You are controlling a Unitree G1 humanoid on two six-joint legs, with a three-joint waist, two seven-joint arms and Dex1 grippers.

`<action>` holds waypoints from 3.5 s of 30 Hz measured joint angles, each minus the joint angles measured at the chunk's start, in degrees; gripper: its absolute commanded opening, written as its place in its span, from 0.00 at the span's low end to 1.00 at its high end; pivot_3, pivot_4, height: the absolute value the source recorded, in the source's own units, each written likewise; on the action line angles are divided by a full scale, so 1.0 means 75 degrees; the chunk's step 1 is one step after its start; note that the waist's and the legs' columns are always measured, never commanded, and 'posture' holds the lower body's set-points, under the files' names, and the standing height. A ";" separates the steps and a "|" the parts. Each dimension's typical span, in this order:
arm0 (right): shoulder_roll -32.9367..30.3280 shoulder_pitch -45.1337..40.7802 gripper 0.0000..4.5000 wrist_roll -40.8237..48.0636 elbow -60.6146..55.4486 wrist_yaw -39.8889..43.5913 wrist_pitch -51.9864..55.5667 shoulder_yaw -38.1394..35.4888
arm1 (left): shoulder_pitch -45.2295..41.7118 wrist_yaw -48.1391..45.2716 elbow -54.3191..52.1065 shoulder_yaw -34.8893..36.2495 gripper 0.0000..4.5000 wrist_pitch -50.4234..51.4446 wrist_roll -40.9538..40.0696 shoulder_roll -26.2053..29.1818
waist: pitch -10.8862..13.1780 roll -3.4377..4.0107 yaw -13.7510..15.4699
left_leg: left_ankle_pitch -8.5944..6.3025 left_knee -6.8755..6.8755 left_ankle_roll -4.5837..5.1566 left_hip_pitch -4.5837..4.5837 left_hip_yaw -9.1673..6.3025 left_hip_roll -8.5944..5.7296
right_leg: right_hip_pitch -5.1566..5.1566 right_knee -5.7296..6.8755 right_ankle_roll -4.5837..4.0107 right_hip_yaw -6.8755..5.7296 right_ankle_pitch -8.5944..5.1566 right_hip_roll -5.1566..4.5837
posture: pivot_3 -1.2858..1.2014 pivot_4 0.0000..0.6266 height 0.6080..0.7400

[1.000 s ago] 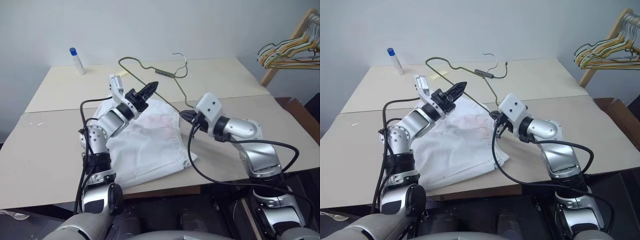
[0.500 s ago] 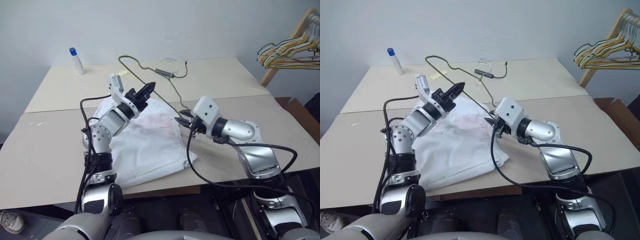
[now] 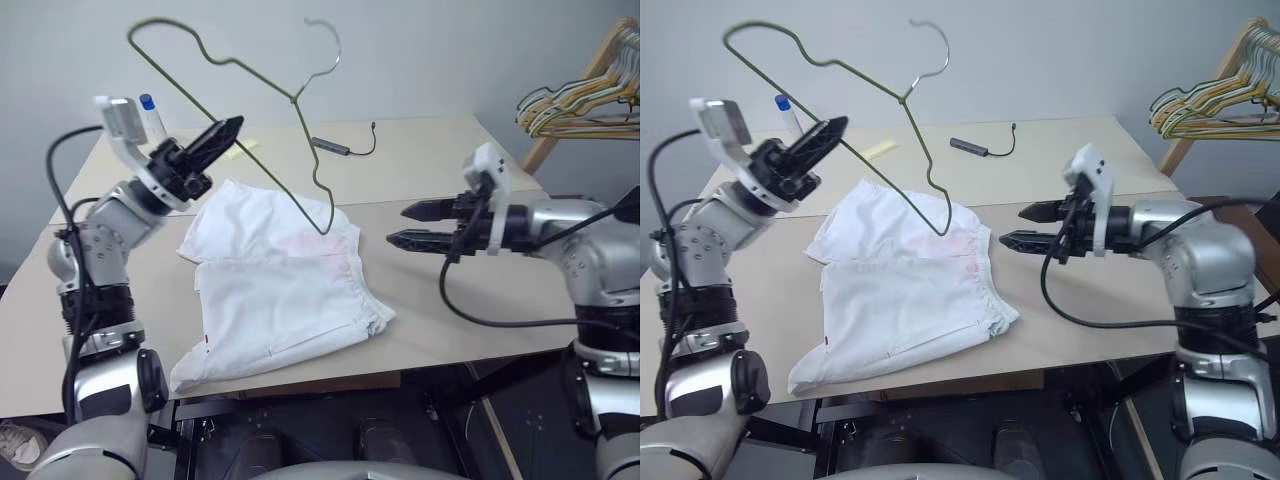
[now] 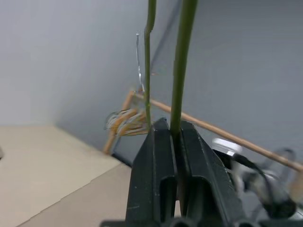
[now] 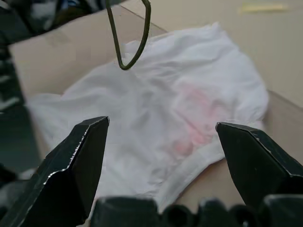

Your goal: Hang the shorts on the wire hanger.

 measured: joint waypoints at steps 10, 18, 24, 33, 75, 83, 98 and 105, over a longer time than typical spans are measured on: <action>0.1005 -0.1029 0.95 0.0548 0.0957 0.0778 0.0880 0.0945 | -0.0323 -0.1587 0.0362 -0.0063 0.00 -0.0010 -0.0054 -0.0007 | 0.0000 0.0000 -0.0019 | 0.0001 0.0001 -0.0002 -0.0010 -0.0025 0.0004 | -0.0022 0.0021 0.0002 0.0012 0.0001 0.0000 | 0.52 0.00 1.00; 0.1519 -0.1419 0.95 0.0562 0.1002 0.0611 0.0913 0.0989 | -0.0323 -0.1590 0.0362 -0.0115 0.00 -0.0168 0.0024 -0.0243 | 0.0000 0.0000 0.0017 | 0.0000 0.0012 -0.0001 -0.0024 -0.0027 0.0002 | -0.0025 0.0019 0.0004 0.0006 0.0003 -0.0003 | 0.51 0.00 1.00; 0.1621 -0.1424 0.95 0.0560 0.1045 0.0553 0.0913 0.1095 | -0.0324 -0.1600 0.0363 -0.0114 0.00 -0.0215 0.0046 -0.0308 | 0.0000 0.0000 -0.0009 | 0.0000 0.0011 -0.0001 -0.0023 -0.0027 0.0004 | -0.0027 0.0022 0.0004 0.0007 0.0002 -0.0001 | 0.51 0.00 1.00; 0.1825 -0.1640 0.74 0.0560 0.1182 0.0376 0.0913 0.1203 | -0.0324 -0.1641 0.0388 -0.0161 0.00 -0.0220 0.0146 -0.0381 | 0.0000 0.0000 -0.0020 | 0.0000 0.0010 -0.0001 -0.0023 -0.0026 0.0004 | -0.0028 0.0022 0.0004 0.0006 0.0002 -0.0002 | 0.51 0.00 1.00; 0.0784 -0.1279 0.00 0.0447 0.1563 -0.0786 0.1564 0.0481 | 0.2632 -0.1251 -0.0705 -0.1557 0.99 -0.2449 0.3508 0.1522 | 0.0004 0.0006 0.0074 | -0.0003 0.0003 0.0002 -0.0041 0.0016 0.0010 | -0.0039 0.0006 0.0002 -0.0009 0.0003 -0.0009 | 0.52 0.00 1.00; -0.1652 0.0450 0.00 0.0643 0.1776 0.0781 0.2694 0.1334 | 0.3653 -0.1528 -0.2193 -0.2426 0.99 -0.3522 0.4774 0.2326 | 0.0014 0.0022 0.0269 | -0.0016 0.0005 0.0023 -0.0043 0.0029 0.0007 | -0.0044 0.0003 0.0001 -0.0006 0.0002 -0.0019 | 0.51 0.00 1.00; -0.1919 0.0915 0.00 -0.1016 0.4720 0.2528 0.1114 0.2859 | 0.3423 -0.1467 -0.2265 -0.3182 0.99 -0.3832 0.5236 0.2055 | 0.0013 0.0028 -0.0004 | -0.0017 0.0007 0.0026 -0.0018 0.0034 0.0015 | -0.0032 0.0010 0.0002 0.0015 0.0002 0.0001 | 0.51 0.00 1.00; -0.1542 0.0671 0.00 -0.1366 0.4983 0.2608 0.0995 0.2911 | 0.3368 -0.1466 -0.2267 -0.3172 0.99 -0.3793 0.5199 0.2048 | 0.0013 0.0029 0.0008 | -0.0017 0.0008 0.0025 -0.0017 0.0024 0.0016 | -0.0031 0.0013 0.0002 0.0015 0.0002 0.0002 | 0.52 0.00 1.00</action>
